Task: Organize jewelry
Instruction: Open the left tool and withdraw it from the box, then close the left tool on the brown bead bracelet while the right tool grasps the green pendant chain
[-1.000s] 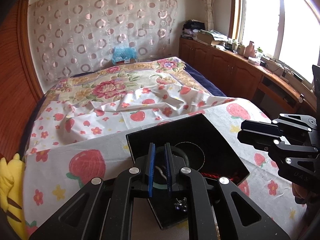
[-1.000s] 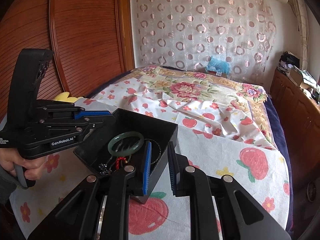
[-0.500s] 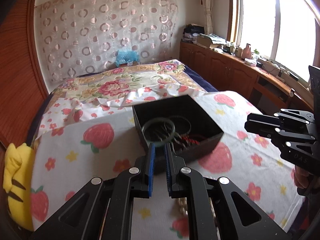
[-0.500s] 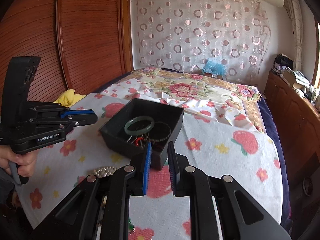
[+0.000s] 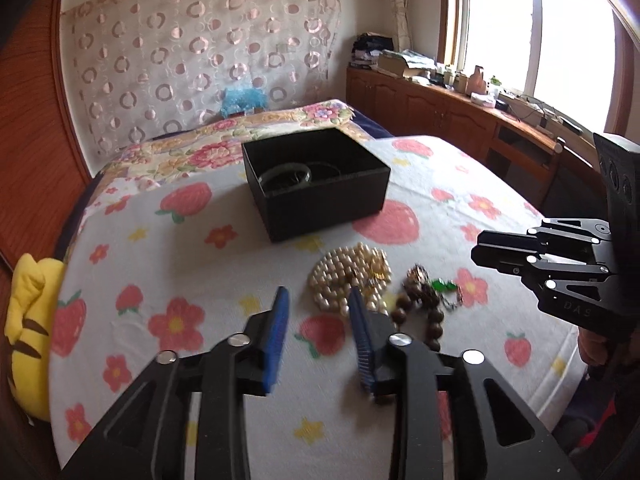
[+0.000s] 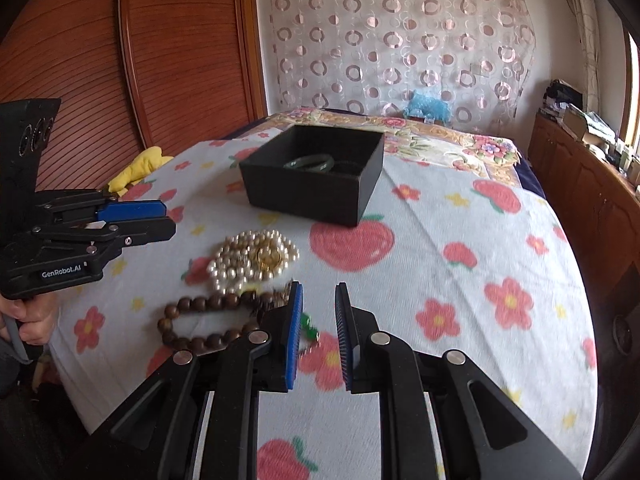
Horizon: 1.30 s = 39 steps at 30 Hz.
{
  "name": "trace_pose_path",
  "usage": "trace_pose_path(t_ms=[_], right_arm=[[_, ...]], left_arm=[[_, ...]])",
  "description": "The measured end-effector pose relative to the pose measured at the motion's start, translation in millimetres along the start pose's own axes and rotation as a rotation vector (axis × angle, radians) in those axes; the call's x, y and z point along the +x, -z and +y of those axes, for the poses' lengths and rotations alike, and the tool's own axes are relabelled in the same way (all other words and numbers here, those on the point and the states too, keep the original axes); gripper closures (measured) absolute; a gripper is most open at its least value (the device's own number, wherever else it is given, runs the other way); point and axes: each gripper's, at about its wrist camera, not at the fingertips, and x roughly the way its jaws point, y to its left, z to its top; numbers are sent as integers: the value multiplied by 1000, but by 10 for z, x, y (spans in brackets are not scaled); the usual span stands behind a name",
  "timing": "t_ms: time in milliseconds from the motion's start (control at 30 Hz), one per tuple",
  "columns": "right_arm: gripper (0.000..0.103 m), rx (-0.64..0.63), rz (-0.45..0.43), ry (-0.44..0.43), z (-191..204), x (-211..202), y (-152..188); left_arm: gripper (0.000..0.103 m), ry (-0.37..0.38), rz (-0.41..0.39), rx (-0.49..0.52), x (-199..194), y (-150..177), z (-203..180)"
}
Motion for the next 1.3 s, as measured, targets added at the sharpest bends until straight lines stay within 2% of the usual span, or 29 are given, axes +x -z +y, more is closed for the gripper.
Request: trace_pose_path(t_ms=[100,167,433,667,767,833,867,900,1300], right_arm=[[85,9,17,-9,7,1,119],[85,4,28,-16,22,-11,179],[85,7,50,-34,39,16,297],[85,7,42,-56,43,13,307],[85,1,34,-56,51,7,311],[85,2,39,-58,51,11,314],[85,2,39,-58,56,12,311],[85,0,40,-56,61,8,309],[85,-8,66,-35,59,50,269]], left_arm=[[61,10,30,2,76,119,-50],[61,21,62,-6,138,162,-62],[61,73,103,-1,227,249,-209],[63,64,132,34,365,247,-329],[63,44,124,48,365,245,-358],[76,34,119,60,362,253,-380],[88,36,116,72,353,259,-399],[91,47,119,81,341,261,-421],[91,76,-18,12,-275,200,-280]])
